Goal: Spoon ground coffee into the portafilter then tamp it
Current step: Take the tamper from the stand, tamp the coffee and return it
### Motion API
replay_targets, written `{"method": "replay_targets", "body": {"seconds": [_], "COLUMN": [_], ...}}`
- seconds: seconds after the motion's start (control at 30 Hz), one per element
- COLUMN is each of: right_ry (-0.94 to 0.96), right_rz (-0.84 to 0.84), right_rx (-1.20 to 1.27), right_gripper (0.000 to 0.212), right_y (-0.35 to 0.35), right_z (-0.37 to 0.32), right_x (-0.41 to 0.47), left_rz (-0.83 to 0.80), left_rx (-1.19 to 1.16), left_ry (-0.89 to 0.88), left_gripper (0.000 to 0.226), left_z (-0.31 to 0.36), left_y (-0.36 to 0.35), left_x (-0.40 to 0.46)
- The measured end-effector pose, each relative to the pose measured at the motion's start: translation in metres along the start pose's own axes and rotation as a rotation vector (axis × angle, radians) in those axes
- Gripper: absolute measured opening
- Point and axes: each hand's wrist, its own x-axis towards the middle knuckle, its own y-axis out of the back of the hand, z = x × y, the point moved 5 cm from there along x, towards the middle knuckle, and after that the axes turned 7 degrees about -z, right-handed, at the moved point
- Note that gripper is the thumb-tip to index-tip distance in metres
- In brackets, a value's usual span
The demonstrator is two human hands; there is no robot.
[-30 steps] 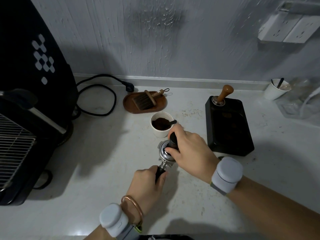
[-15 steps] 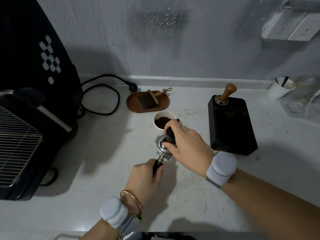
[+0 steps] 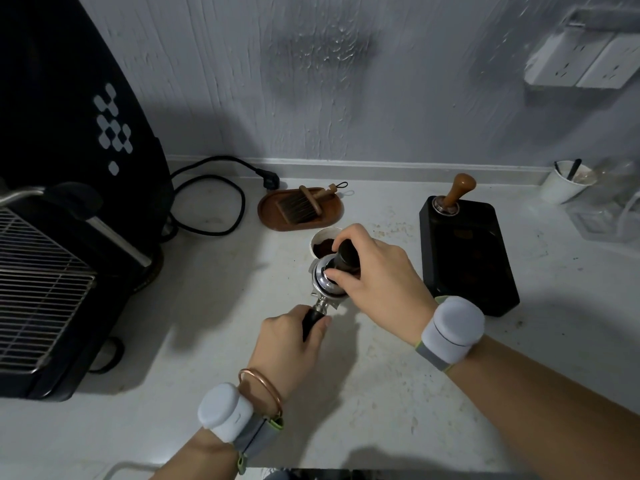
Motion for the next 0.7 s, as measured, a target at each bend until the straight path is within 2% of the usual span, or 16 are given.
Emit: {"method": "replay_targets", "body": {"seconds": [0.2, 0.37, 0.7], "right_ry": [-0.019, -0.055, -0.197], "right_rz": [0.11, 0.222, 0.402], "right_rx": [0.06, 0.2, 0.211], "right_gripper": [0.033, 0.031, 0.033], "right_y": [0.02, 0.039, 0.084], "right_z": [0.005, 0.015, 0.071], "right_x": [0.008, 0.014, 0.022], "left_rz": [0.011, 0.025, 0.099], "left_rx": [-0.039, -0.035, -0.13], "left_ry": [0.04, 0.059, 0.174], "left_gripper": [0.026, 0.025, 0.029], "left_z": [0.004, 0.006, -0.011], "left_y": [0.007, 0.017, 0.039], "left_x": [0.007, 0.016, 0.046]}}
